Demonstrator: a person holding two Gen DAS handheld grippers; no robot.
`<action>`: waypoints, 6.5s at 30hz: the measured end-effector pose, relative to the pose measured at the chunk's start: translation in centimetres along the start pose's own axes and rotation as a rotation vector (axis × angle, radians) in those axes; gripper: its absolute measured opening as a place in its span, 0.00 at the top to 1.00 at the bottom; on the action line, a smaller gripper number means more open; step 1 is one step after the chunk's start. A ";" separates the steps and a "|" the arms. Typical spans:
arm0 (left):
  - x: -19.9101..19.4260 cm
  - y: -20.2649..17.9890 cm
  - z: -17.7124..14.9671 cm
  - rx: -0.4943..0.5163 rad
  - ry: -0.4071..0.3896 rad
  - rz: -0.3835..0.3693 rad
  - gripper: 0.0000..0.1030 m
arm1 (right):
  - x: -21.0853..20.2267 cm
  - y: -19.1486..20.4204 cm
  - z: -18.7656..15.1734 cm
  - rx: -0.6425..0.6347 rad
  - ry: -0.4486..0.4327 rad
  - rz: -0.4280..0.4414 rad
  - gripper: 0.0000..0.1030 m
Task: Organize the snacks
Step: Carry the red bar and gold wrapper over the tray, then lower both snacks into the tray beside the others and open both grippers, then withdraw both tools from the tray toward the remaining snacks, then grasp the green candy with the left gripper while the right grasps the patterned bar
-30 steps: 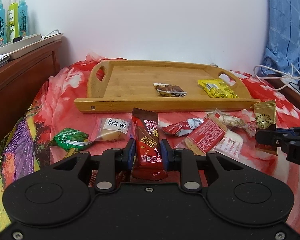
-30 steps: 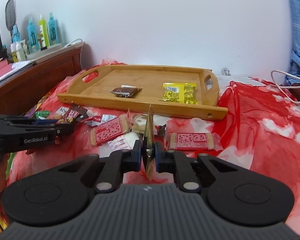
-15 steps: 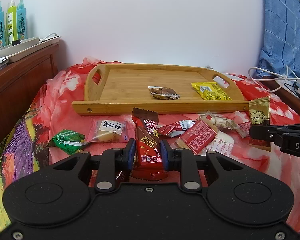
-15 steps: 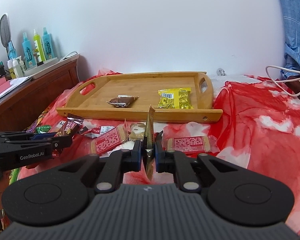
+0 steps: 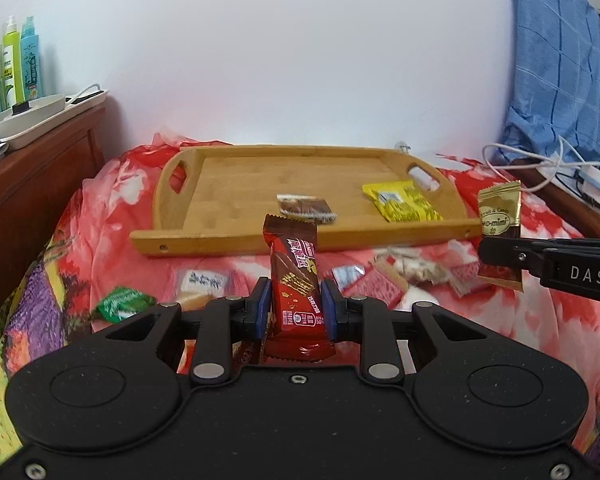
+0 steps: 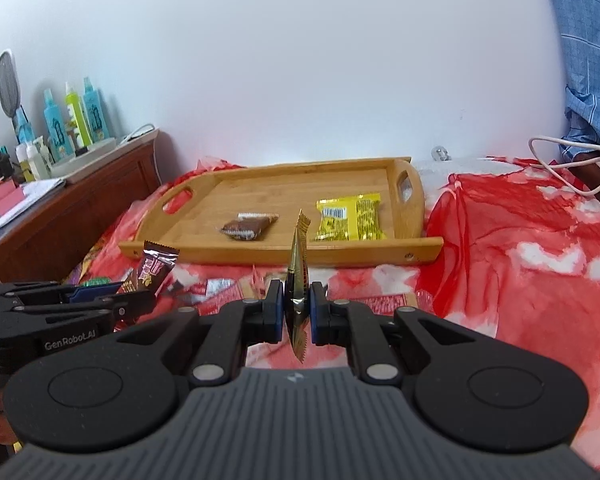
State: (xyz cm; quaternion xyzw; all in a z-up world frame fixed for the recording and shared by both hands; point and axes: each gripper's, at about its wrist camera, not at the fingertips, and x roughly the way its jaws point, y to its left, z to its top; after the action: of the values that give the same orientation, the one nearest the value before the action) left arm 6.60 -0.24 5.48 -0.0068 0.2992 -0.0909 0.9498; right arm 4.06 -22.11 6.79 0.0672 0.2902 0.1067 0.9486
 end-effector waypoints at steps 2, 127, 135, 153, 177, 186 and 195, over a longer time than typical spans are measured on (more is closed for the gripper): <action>0.0 0.4 1.0 -0.009 -0.002 0.007 0.76 | 0.2 -0.3 0.8 0.010 -0.001 0.003 0.85; 0.6 7.3 -1.2 -0.123 -0.077 0.301 0.40 | 4.5 0.9 -1.0 -0.162 -0.070 -0.110 0.47; 2.8 8.7 -1.6 -0.175 0.002 0.295 0.42 | 5.2 0.9 -1.3 -0.139 -0.024 -0.067 0.52; 4.3 8.5 -1.8 -0.158 -0.006 0.304 0.31 | 6.4 -0.7 -1.2 -0.001 0.030 -0.002 0.39; 4.0 7.9 -2.0 -0.188 -0.012 0.252 0.53 | 7.2 0.2 -1.6 -0.044 0.079 0.050 0.42; 3.1 7.9 -1.6 -0.192 -0.060 0.256 0.29 | 7.0 0.0 -1.3 -0.021 0.030 0.048 0.41; 4.0 8.9 -1.5 -0.247 -0.056 0.196 0.28 | 8.6 0.5 -1.3 0.003 0.036 0.023 0.41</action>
State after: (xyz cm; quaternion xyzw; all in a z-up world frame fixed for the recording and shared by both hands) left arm 10.49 7.84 1.41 -0.0969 0.2810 0.0400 0.9540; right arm 10.23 -19.46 1.18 0.0699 0.3067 0.1185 0.9418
